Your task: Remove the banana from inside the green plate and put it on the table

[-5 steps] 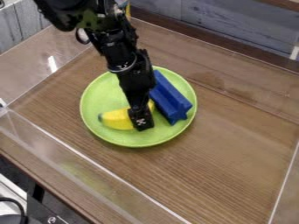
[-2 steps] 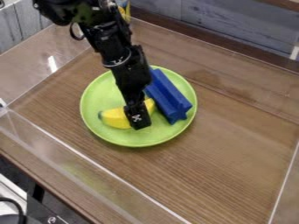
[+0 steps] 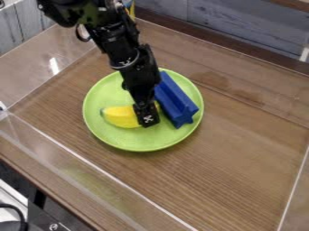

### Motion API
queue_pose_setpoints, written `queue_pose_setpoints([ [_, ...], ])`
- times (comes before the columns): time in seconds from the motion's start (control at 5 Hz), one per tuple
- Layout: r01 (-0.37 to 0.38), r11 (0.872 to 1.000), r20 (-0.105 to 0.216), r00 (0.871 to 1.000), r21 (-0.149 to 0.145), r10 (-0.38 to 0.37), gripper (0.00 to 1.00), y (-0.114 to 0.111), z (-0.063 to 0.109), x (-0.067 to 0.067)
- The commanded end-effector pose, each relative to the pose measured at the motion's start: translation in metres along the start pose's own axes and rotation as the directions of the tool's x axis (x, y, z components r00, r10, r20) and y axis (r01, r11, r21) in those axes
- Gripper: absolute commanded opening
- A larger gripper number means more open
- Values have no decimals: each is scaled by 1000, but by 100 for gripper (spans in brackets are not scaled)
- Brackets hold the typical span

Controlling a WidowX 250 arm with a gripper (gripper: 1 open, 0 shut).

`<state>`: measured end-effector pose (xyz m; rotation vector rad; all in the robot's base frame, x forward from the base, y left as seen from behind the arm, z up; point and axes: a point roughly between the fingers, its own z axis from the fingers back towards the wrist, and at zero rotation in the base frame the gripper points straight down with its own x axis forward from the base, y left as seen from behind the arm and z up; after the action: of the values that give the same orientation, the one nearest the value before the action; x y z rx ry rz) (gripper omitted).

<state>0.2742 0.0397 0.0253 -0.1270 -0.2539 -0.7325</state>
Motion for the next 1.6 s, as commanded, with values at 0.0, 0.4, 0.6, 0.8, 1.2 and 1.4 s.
queue_pose_setpoints([
  [0.0, -31, 998, 20, 999, 54, 30, 0, 5, 2, 19],
  [0.4, 19, 999, 20, 1000, 47, -20, 0, -6, 0, 19],
  [0.6, -15, 998, 22, 1000, 57, 14, 0, -11, 11, 19],
  [0.8, -48, 996, 21, 999, 72, 47, 0, -15, 24, 18],
  [1.2, -80, 993, 20, 997, 83, 78, 0, -32, 32, 36],
  [1.4, -93, 992, 24, 996, 82, 91, 0, -38, 29, 46],
])
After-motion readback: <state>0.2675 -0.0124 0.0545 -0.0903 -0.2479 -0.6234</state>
